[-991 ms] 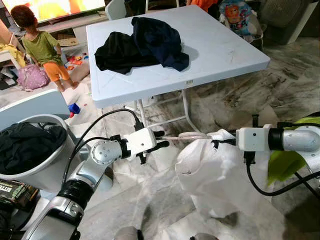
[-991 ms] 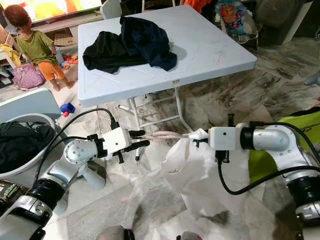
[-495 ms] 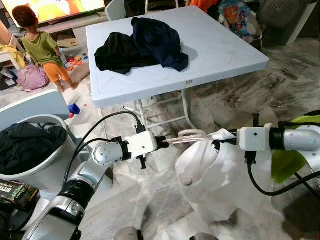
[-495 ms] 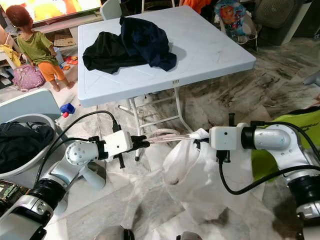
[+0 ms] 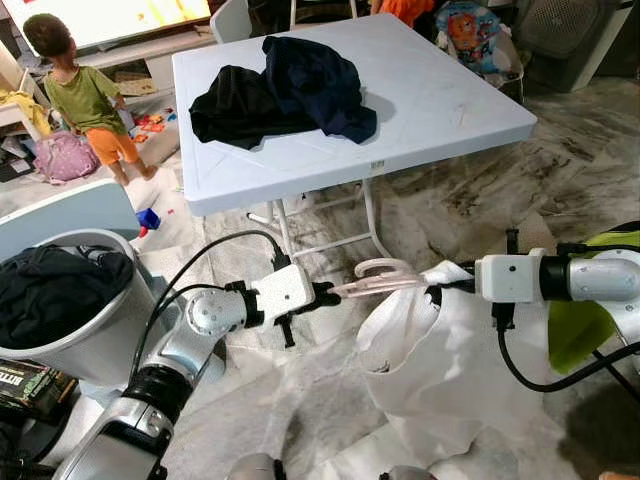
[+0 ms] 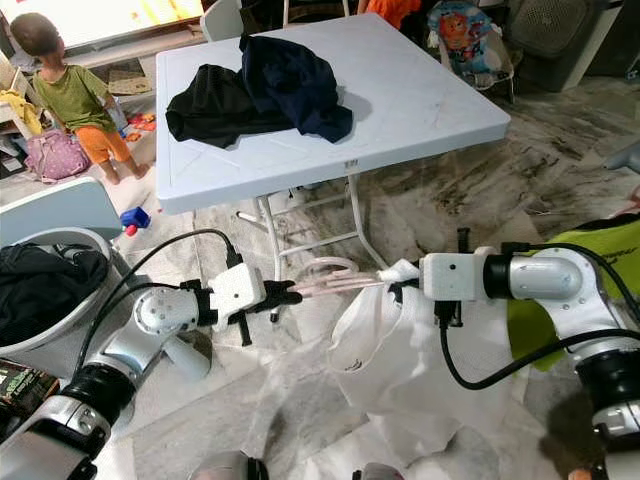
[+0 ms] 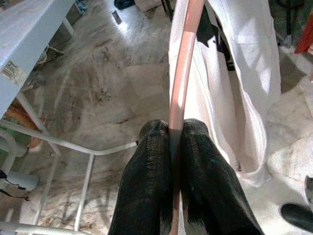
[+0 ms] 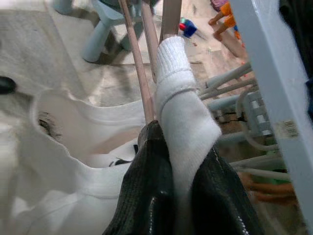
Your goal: Hang hanger
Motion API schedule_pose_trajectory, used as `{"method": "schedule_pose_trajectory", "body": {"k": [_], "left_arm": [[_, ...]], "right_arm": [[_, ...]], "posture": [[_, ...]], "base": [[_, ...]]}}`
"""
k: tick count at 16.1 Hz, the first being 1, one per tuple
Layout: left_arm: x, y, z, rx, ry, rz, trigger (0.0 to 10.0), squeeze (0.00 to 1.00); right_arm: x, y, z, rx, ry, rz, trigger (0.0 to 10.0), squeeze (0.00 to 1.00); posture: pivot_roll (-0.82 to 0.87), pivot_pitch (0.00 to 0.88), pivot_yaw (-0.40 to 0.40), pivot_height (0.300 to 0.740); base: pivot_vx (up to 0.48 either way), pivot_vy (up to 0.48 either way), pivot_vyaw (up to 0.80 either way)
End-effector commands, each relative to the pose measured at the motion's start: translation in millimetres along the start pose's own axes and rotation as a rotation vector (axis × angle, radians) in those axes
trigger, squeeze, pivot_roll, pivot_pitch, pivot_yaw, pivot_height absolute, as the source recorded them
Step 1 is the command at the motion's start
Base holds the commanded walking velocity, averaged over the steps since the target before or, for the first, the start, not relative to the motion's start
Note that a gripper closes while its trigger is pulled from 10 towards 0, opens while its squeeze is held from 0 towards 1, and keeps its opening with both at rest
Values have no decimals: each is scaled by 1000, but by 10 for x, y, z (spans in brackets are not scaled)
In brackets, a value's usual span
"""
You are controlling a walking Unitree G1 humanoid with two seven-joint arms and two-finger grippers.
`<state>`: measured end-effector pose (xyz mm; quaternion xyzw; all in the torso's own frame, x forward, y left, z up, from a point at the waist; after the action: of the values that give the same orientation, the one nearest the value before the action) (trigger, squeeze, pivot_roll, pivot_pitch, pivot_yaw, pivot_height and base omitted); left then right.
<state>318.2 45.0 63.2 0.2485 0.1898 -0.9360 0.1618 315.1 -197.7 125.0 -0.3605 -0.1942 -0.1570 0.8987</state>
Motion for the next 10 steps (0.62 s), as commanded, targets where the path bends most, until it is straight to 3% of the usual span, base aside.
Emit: {"method": "schedule_pose_trajectory", "body": {"k": [1,5,8,9,10], "left_arm": [[-34,-41,-31,-2,-39,29,0,0],[108,-17,-13,15,-57,-30,0,0],[218,16,25,34,-50,-86,0,0],[255,32,43,44,-54,-102,0,0],[283,43,62,57,-62,-107,0,0]], "right_arm": [[41,-21,184,71,-19,13,10000,0],[80,-13,239,85,-24,34,10000,0],[-54,-23,224,84,59,153,10000,0],[-109,-13,183,82,109,201,10000,973],[-163,-1,148,83,179,254,10000,1000]], "posture": [[-122,0,35,740],[-118,0,34,740],[-119,0,37,740],[-118,0,37,740],[-118,0,37,740]], "base": [[0,0,0],[0,0,0],[0,0,0],[0,0,0],[0,0,0]]}}
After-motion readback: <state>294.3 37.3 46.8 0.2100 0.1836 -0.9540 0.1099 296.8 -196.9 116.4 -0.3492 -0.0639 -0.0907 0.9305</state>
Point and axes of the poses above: a point about 5 cm out from each wrist's last joint towards the gripper, its own y axis pointing out of the wrist towards the gripper, its own z axis along the axis of the wrist's last joint, x = y × z, the point moved 6 cm from there along y, pointing out of the wrist towards the gripper, and after that the axes turned 11 degrees about y, right-handed, at the moved point
